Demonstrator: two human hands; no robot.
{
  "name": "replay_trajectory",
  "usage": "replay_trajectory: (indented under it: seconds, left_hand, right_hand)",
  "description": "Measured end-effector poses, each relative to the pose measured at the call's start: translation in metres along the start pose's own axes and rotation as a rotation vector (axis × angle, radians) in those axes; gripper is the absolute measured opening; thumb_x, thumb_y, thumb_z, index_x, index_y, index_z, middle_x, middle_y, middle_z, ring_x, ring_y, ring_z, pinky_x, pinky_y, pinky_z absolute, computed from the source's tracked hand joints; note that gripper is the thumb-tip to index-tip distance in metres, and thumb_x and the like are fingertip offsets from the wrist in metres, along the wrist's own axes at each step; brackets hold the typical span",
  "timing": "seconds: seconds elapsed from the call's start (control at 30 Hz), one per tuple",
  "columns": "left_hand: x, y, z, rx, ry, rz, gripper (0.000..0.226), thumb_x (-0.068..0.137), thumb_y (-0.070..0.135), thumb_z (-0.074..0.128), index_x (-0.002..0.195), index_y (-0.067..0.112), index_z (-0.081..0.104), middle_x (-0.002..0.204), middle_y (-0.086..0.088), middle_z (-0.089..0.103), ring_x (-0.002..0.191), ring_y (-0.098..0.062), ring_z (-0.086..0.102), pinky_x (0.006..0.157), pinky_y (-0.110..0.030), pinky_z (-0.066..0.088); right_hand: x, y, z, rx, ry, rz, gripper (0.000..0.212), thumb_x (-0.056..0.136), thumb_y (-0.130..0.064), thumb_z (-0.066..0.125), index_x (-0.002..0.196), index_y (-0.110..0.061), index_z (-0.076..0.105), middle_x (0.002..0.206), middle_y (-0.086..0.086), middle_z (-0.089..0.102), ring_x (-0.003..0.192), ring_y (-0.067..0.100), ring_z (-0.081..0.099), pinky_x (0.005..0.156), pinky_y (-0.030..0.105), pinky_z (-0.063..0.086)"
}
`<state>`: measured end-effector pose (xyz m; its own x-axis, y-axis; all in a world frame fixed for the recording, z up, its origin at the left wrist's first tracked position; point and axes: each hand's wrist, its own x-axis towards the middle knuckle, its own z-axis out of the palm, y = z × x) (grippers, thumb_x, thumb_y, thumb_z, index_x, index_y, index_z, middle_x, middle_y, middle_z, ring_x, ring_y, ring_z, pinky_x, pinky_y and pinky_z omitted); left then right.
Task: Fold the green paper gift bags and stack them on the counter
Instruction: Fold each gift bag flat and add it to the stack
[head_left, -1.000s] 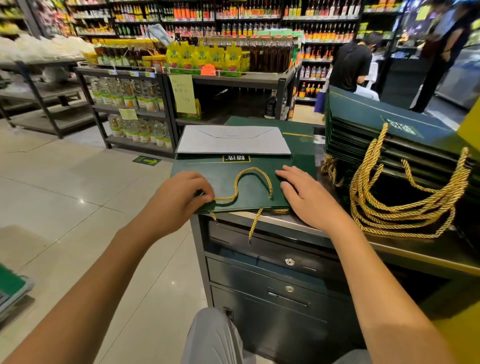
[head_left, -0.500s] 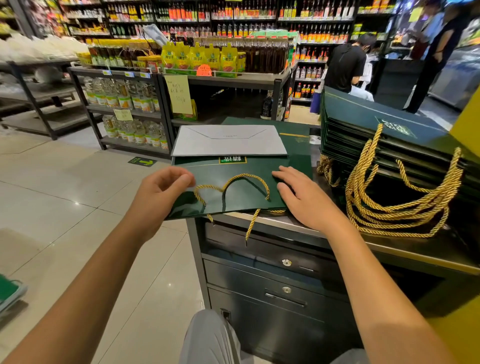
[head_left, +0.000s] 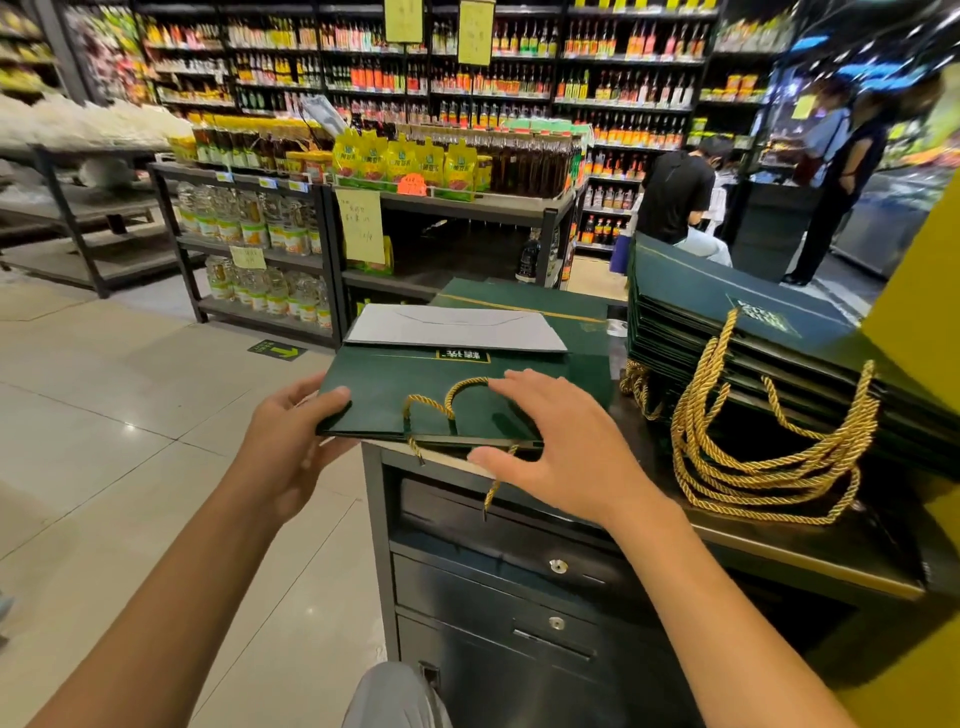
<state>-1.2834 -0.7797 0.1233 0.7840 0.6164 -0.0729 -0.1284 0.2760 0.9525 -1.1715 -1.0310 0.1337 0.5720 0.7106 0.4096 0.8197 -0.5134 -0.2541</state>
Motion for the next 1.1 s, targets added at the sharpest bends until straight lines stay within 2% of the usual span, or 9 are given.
replay_trajectory:
  seconds: [0.1,0.27,0.47,0.63,0.7,0.8,0.9,1.0,1.1]
  left_hand:
    - [-0.007,0.01,0.006,-0.04,-0.039,0.041,0.027,0.099,0.008,0.059,0.126,0.012,0.062,0.109,-0.01,0.075,0.086,-0.017,0.075,0.065,-0.027,0.061]
    - [-0.016,0.027,0.019,-0.075,-0.148,0.143,0.023,0.104,0.024,0.051,0.122,0.016,0.063,0.102,-0.003,0.077,0.087,-0.018,0.076,0.066,-0.029,0.061]
    - [-0.009,0.029,0.03,-0.039,-0.222,0.185,0.034,0.106,0.034,0.043,0.129,0.017,0.061,0.113,-0.012,0.075,0.087,-0.026,0.074,0.07,-0.032,0.062]
    - [-0.005,0.007,0.043,-0.029,-0.248,0.082,0.03,0.103,0.027,0.052,0.129,0.014,0.06,0.115,-0.014,0.074,0.093,-0.03,0.075,0.074,-0.034,0.063]
    - [-0.007,-0.002,0.05,-0.061,-0.239,0.032,0.034,0.1,0.027,0.058,0.129,0.011,0.059,0.114,-0.014,0.074,0.096,-0.031,0.075,0.072,-0.033,0.063]
    - [-0.012,-0.011,0.06,-0.103,-0.269,-0.015,0.058,0.089,0.034,0.068,0.137,0.005,0.052,0.117,-0.017,0.073,0.101,-0.029,0.074,0.083,-0.035,0.063]
    - [-0.02,-0.014,0.071,-0.094,-0.342,-0.01,0.054,0.095,0.027,0.064,0.142,0.006,0.046,0.103,-0.03,0.07,0.077,-0.019,0.075,0.092,-0.044,0.058]
    - [-0.022,-0.015,0.07,-0.113,-0.31,0.048,0.04,0.098,0.01,0.059,0.137,0.017,0.052,0.119,-0.01,0.074,0.101,-0.024,0.074,0.08,-0.039,0.061]
    - [-0.017,-0.013,0.056,-0.172,-0.24,0.095,0.044,0.098,0.002,0.057,0.138,0.019,0.05,0.127,-0.002,0.071,0.112,-0.026,0.071,0.077,-0.035,0.061]
  right_hand:
    - [0.01,-0.02,0.002,-0.115,-0.075,-0.027,0.091,0.086,-0.073,0.057,0.16,-0.038,0.019,0.165,-0.01,0.026,0.152,0.013,0.022,0.124,0.043,0.025]
    - [0.025,-0.037,0.0,-0.093,-0.017,0.02,0.08,0.101,-0.027,0.058,0.16,-0.044,0.007,0.165,-0.01,0.027,0.151,0.02,0.027,0.119,0.054,0.032]
    - [0.029,-0.037,-0.027,0.163,0.343,0.088,0.061,0.103,-0.015,0.052,0.151,-0.049,0.033,0.13,-0.007,0.065,0.112,0.022,0.065,0.091,0.047,0.056]
    - [0.03,-0.035,-0.056,0.484,0.639,0.207,0.022,0.106,-0.026,0.048,0.106,-0.021,0.07,0.085,-0.001,0.069,0.073,0.005,0.058,0.07,0.023,0.046]
    - [0.029,-0.041,-0.064,0.643,0.72,0.24,0.028,0.106,-0.029,0.049,0.081,-0.025,0.064,0.08,-0.003,0.064,0.075,0.006,0.06,0.072,0.03,0.047]
    - [0.033,-0.043,-0.059,0.895,0.763,0.322,0.032,0.104,-0.037,0.052,0.08,-0.019,0.064,0.08,0.009,0.067,0.08,0.027,0.065,0.077,0.048,0.057]
    - [0.038,-0.051,-0.049,1.145,0.755,0.388,0.024,0.097,-0.047,0.054,0.088,-0.03,0.069,0.088,0.002,0.074,0.088,0.027,0.071,0.084,0.053,0.058]
    - [0.038,-0.061,-0.044,1.404,0.688,0.423,0.021,0.107,-0.026,0.051,0.107,-0.017,0.069,0.104,0.006,0.077,0.101,0.03,0.073,0.089,0.051,0.059]
    - [0.032,-0.057,-0.036,1.338,0.622,0.396,0.016,0.101,-0.012,0.06,0.093,-0.014,0.074,0.099,0.012,0.077,0.101,0.037,0.072,0.092,0.055,0.058]
